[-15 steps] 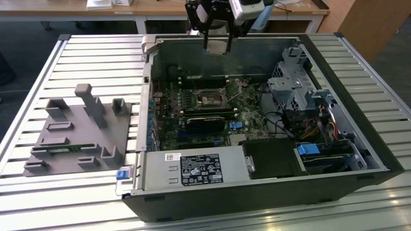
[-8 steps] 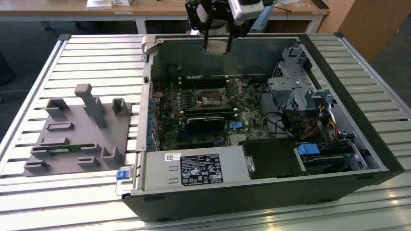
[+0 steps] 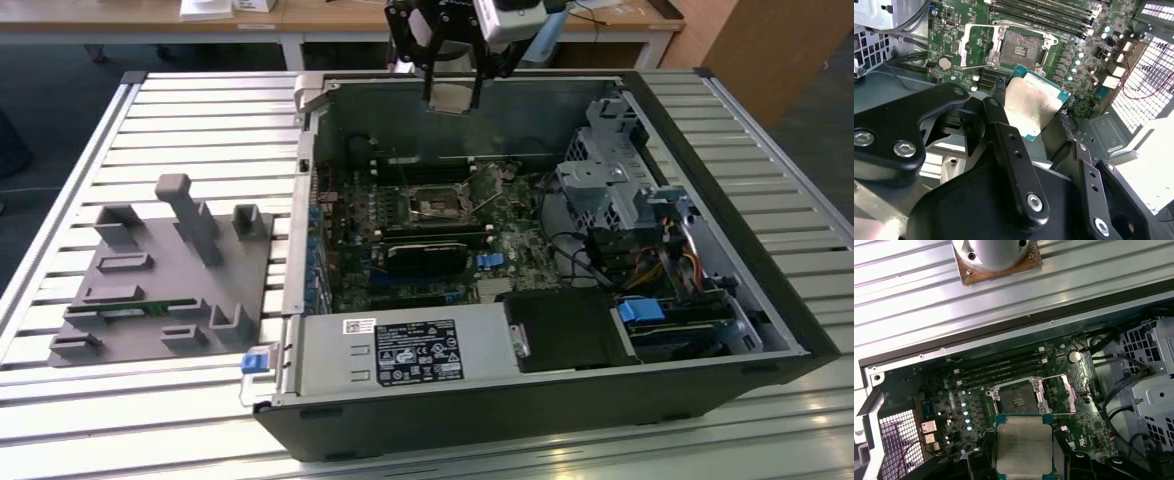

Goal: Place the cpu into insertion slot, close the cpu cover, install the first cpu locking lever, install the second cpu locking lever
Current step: 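Place the cpu into insertion slot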

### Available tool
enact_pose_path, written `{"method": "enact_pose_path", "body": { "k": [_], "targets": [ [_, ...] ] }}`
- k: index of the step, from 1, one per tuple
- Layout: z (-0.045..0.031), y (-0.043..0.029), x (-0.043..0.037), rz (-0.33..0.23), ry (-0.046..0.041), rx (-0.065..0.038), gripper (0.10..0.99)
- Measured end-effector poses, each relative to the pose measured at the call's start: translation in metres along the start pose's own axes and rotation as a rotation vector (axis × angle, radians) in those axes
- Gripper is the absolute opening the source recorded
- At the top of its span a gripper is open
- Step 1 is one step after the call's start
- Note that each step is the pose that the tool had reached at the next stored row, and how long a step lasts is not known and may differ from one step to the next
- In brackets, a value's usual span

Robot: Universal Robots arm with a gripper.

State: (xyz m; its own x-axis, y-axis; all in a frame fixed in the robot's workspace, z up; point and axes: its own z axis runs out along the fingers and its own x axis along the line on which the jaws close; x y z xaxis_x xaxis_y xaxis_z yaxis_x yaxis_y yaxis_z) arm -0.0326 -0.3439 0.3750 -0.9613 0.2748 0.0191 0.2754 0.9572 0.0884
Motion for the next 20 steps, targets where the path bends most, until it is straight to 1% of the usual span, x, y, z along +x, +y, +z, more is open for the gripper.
{"method": "enact_pose_path", "body": {
  "k": [20],
  "targets": [
    [0.0005, -0.0001, 0.0, 0.056, -0.005, -0.001, 0.537]
  ]
}}
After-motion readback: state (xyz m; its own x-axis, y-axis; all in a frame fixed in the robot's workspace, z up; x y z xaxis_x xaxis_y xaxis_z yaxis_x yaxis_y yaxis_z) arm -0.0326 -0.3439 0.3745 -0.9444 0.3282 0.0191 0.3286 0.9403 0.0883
